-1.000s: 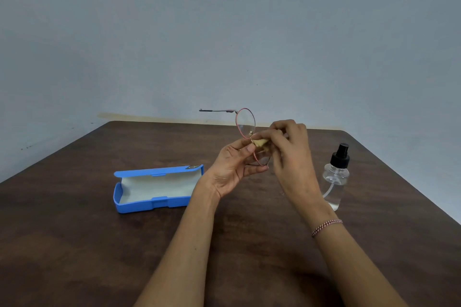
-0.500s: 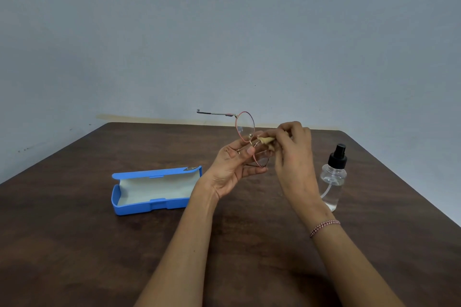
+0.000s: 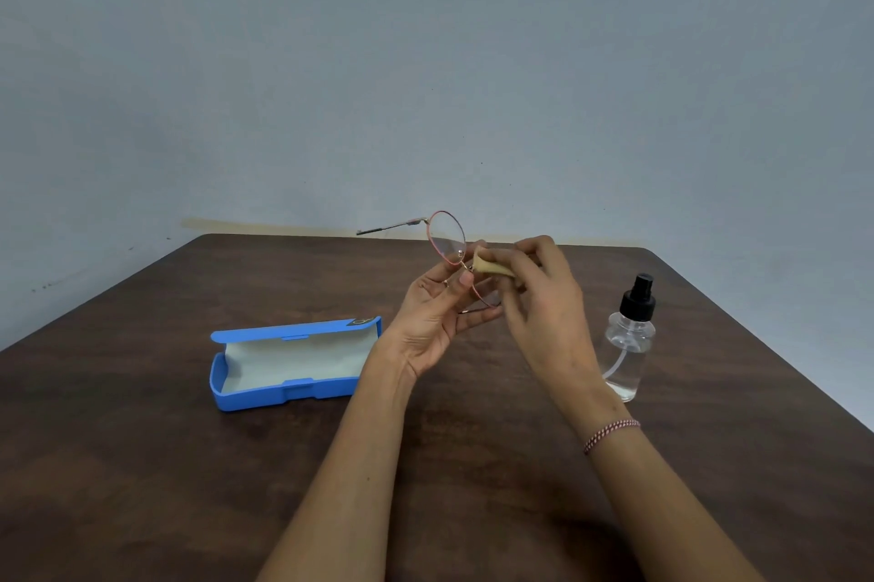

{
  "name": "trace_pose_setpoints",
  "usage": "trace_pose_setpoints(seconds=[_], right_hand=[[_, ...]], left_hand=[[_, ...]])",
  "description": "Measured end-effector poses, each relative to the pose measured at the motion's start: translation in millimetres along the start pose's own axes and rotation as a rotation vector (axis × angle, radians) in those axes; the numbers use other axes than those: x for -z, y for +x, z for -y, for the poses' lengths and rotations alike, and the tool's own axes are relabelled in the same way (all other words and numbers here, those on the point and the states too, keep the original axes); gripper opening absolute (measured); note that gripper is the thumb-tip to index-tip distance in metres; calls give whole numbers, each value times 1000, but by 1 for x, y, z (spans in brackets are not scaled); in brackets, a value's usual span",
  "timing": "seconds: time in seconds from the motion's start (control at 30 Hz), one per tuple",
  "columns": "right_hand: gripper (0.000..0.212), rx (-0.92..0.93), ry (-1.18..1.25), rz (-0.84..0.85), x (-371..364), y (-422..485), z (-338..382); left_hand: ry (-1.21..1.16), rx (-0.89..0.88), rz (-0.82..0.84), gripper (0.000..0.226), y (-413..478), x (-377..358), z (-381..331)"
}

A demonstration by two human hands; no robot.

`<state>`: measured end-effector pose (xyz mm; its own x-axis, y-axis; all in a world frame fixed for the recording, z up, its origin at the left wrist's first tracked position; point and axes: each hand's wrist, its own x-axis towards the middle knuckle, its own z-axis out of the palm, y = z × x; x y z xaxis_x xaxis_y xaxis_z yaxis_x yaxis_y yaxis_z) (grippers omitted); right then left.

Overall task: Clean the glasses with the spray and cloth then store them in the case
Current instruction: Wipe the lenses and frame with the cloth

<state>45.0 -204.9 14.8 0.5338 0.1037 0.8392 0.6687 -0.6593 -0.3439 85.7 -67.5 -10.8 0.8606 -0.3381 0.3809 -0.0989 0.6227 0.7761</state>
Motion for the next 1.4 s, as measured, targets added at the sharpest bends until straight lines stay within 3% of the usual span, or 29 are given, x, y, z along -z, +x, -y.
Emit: trace_pose_setpoints(seconds=[0.37,0.57,0.8,0.93,1.17,1.4], right_hand=[[22,144,58,14,8,0,3],[32,212,18,49,4,-2,5],[27,196,6,51,8,-1,-4],[29,228,-13,67,4,-2,-1],[12,164,0,-40,6,0,0],[19,132,2,-82,5,-1,3]], left_hand=[[-105,-83,-66,45,3,1,-1],[-134,-87,-95,40,5,0,1],[-157,-139,-119,35,6,-4,1],[-148,-125,-206,16,8,-7,6],[-157,-167,-163,39,4,-15,0],[-157,-119,-219,20,6,-20,6]])
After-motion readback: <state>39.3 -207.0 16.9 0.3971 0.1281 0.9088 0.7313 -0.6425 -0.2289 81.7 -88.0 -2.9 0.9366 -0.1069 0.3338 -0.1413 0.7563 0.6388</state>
